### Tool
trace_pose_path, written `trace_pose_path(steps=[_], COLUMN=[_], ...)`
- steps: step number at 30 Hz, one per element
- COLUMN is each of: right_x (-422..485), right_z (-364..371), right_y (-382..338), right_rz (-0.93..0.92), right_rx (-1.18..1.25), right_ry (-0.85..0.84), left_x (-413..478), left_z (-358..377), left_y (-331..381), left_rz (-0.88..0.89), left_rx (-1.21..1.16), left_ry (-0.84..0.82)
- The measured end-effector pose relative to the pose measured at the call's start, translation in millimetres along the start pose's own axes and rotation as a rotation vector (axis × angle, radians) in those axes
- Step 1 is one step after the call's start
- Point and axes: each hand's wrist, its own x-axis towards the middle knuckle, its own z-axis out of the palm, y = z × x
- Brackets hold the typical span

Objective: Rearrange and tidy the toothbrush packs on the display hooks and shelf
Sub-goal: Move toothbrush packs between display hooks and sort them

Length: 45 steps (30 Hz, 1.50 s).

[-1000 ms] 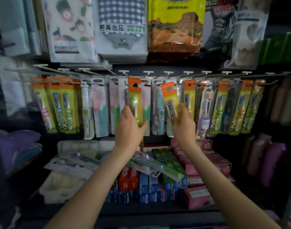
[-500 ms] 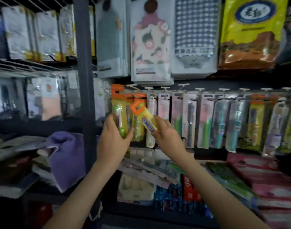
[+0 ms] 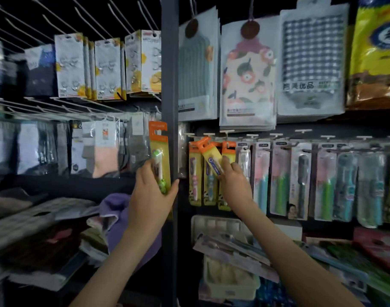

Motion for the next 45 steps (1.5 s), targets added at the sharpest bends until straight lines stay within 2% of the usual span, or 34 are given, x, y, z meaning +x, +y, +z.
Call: trace_pose_path(steps=[10,16,19,21,23,25,27,29,32,34,37,39,45], right_x=[-1,24,19,3,-18,-37,-47,-46,-38,-31,-24,-20,0], right_z=[29,29,18,6,-12,-28,-34,-36,-41,-44,-43,-44,-43], right_y=[-3,-21,-28,-38,-53,-66,-71,-67,-46,-23,6,15,19], right_rz=[0.173,0.303,0.311,0.201,0.062,-0.077,-0.140,-0.060,0.132,0.151,0.112,0.115,0.040], right_rx=[-0.001,0.039,0.056,0.209,0.593,0.932,0.997,0.978,1.142,1.092,0.771,0.655,0.386], right_ry=[0.006,-0.178,-0.145,-0.005,0.032,-0.075,-0.175,-0.174,-0.140,-0.121,-0.121,-0.125,-0.123], left_x=[8,3,-6,-12,-17,-21,-25,-28,-27,-22,-8,1,16], left_z=[1,9,9,11,15,22,30,40,48,49,49,52,65], left_y=[-26,-24,-18,-16,-12,-5,4,9,11,8,1,-5,-22], left_rz=[0.002,0.037,0.038,0.087,0.165,0.228,0.274,0.306,0.380,0.426,0.489,0.494,0.497], left_rx=[-0.015,0.070,0.116,0.147,0.183,0.214,0.205,0.153,0.106,0.128,0.259,0.347,0.473], left_ry=[-0.017,-0.048,-0.065,-0.056,-0.023,0.001,-0.027,-0.093,-0.178,-0.143,-0.005,0.036,0.019])
